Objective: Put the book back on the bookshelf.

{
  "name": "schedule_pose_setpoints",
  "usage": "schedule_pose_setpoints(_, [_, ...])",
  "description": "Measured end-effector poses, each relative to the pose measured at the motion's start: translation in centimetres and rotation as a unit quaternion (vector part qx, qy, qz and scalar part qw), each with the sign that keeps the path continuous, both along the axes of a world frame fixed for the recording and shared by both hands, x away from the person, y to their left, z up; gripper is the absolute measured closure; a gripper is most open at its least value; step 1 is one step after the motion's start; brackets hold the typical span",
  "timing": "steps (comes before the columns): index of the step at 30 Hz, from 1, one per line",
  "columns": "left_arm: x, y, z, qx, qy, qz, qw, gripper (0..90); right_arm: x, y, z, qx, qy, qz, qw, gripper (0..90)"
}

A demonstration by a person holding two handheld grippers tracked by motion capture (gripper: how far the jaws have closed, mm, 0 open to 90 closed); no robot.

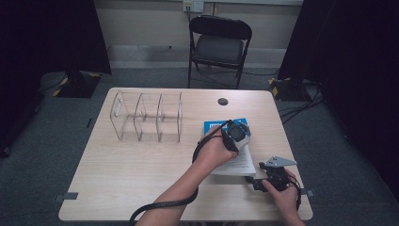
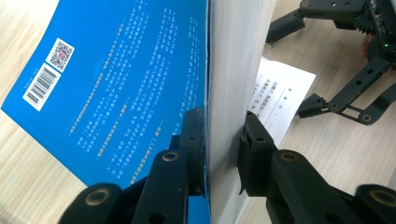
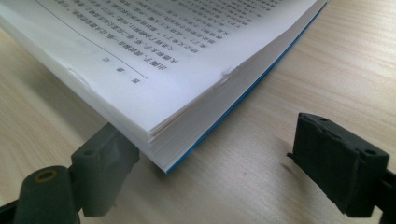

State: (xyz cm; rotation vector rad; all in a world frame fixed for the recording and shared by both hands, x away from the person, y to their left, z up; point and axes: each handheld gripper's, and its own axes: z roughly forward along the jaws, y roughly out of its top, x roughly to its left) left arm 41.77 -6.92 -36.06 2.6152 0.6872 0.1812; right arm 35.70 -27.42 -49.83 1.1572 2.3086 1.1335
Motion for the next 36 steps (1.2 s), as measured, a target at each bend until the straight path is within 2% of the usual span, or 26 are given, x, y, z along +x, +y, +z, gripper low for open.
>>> schedule_pose_setpoints(4, [-0.1, 0.0, 0.0, -0.003, 0.001, 0.004, 1.0000, 74.7, 0.0, 0.1, -0.1, -0.018, 0.003, -0.001, 0.9998, 13.9])
schedule_pose_setpoints(8, [-0.1, 0.1, 0.2, 0.001, 0.000, -0.001, 1.0000, 74.7, -0.1, -0.2, -0.1, -0.020, 0.002, -0.003, 0.9998, 13.8])
schedule_pose_setpoints(15, [-0.1, 0.2, 0.1, 0.004, 0.002, -0.003, 1.0000, 74.6, -0.2, -0.1, -0.1, -0.040, -0.004, -0.006, 0.9992, 12.9])
schedule_pose_setpoints(18, [-0.2, 0.2, 0.1, 0.007, 0.001, -0.002, 1.0000, 74.6, -0.1, -0.4, -0.1, -0.035, 0.001, -0.012, 0.9993, 12.9])
schedule_pose_setpoints(22, [-0.3, 0.2, 0.1, 0.009, -0.002, -0.004, 1.0000, 74.6, -0.1, -0.5, -0.1, -0.027, -0.003, -0.013, 0.9995, 12.5])
schedule_pose_setpoints(25, [-0.3, 0.3, 0.2, 0.012, -0.004, -0.004, 0.9999, 74.7, -0.1, -0.8, 0.0, -0.023, -0.008, -0.025, 0.9994, 12.4])
schedule_pose_setpoints(27, [-0.5, 0.3, 0.3, 0.017, -0.005, -0.004, 0.9998, 74.9, 0.1, -1.0, 0.0, -0.009, -0.011, -0.026, 0.9995, 12.3])
schedule_pose_setpoints(28, [-0.5, 0.3, 0.4, 0.026, -0.008, -0.010, 0.9996, 75.0, 0.2, -1.0, 0.1, -0.003, -0.013, -0.019, 0.9997, 12.3])
schedule_pose_setpoints(29, [-0.6, 0.2, 0.3, 0.020, -0.007, -0.005, 0.9998, 75.1, 0.3, -0.7, 0.2, -0.007, -0.016, -0.013, 0.9998, 12.3])
schedule_pose_setpoints(31, [-0.8, 0.2, 0.2, 0.024, -0.006, -0.008, 0.9997, 75.1, 0.3, -0.3, 0.3, -0.016, -0.026, -0.007, 0.9995, 12.5])
schedule_pose_setpoints(33, [-1.1, 0.1, 0.2, 0.030, -0.005, -0.013, 0.9995, 75.0, 0.4, -0.2, 0.1, -0.012, -0.022, -0.003, 0.9997, 12.5])
schedule_pose_setpoints(36, [-1.4, -0.1, 0.2, 0.018, 0.001, -0.020, 0.9996, 74.8, 0.7, 0.0, 0.0, -0.020, -0.017, 0.000, 0.9997, 12.5])
